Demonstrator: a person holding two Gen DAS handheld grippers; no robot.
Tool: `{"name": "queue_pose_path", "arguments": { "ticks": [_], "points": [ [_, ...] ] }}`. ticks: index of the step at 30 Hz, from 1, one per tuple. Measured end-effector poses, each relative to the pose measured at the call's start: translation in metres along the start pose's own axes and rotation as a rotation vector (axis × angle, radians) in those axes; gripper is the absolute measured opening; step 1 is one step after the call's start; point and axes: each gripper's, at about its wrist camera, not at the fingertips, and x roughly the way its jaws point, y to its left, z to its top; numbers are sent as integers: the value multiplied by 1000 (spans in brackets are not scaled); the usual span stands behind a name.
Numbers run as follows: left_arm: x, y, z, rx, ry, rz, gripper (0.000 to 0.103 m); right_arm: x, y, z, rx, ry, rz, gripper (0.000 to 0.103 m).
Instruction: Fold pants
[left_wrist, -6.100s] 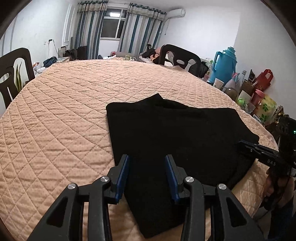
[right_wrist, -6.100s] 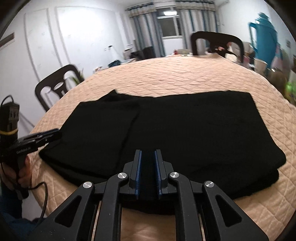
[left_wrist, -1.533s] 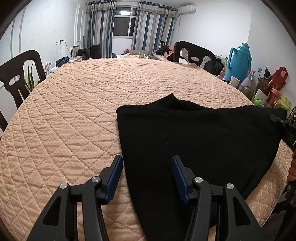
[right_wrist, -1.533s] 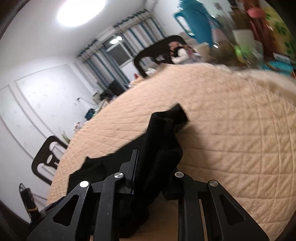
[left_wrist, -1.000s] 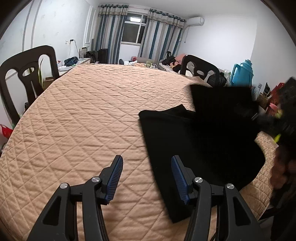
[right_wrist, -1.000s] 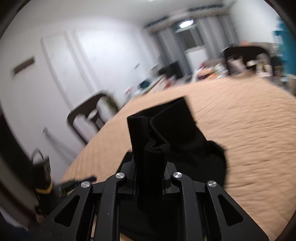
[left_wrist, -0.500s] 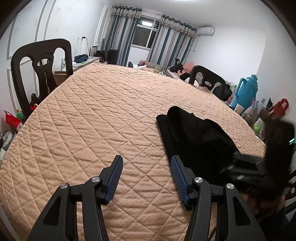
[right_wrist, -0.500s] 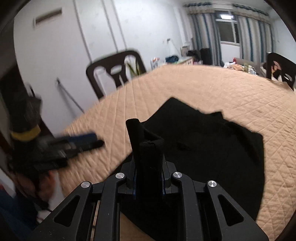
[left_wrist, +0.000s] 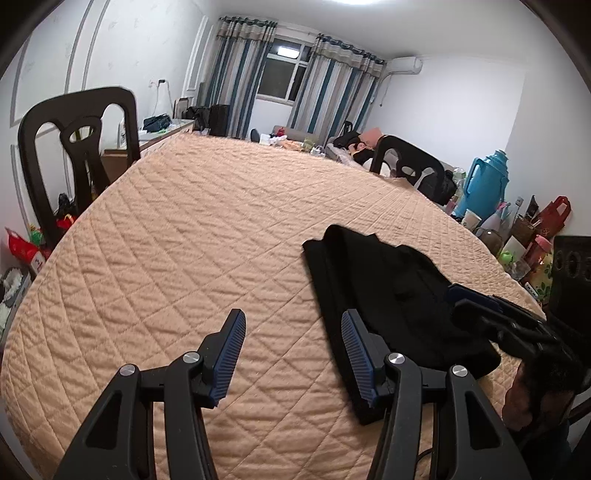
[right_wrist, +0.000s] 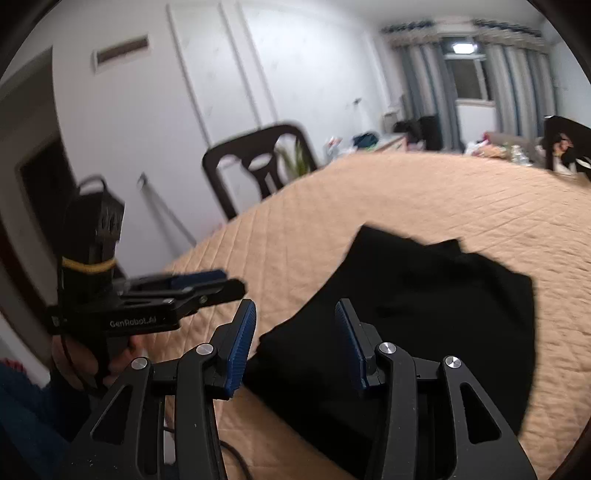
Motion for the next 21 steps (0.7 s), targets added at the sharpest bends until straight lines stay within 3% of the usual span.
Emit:
{"name": "queue_pose_path", "arguments": {
  "ticks": [2, 4, 5, 6, 10, 13, 17, 19, 21],
  "points": [
    [3, -7, 5, 17, -6, -15, 57, -3, -18, -1, 59, 0, -57, 44],
    [7, -17, 11, 42, -12, -32, 57, 4, -38, -8, 103, 60, -140, 24],
    [12, -24, 16, 59, -16, -38, 57, 14, -45, -13, 115, 119, -156, 22],
    [17, -29, 21, 73, -17, -43, 57, 20, -47, -18, 103, 155, -147, 22],
    [40, -53, 43, 136, -25, -73, 57, 15, -36, -14, 32, 162, -76, 22],
    [57, -66, 55, 171, -15, -114, 57, 9, -53, -8, 92, 135, -58, 22],
    [91, -76, 56, 202, 81, -143, 56, 4, -79, 7, 150, 62, -131, 22],
    [116, -75, 45, 212, 178, -82, 50, 13, -88, 16, 154, 77, -159, 22],
    [116, -70, 39, 200, 166, -89, 50, 31, -100, 24, 144, 119, -200, 22]
  ]
}}
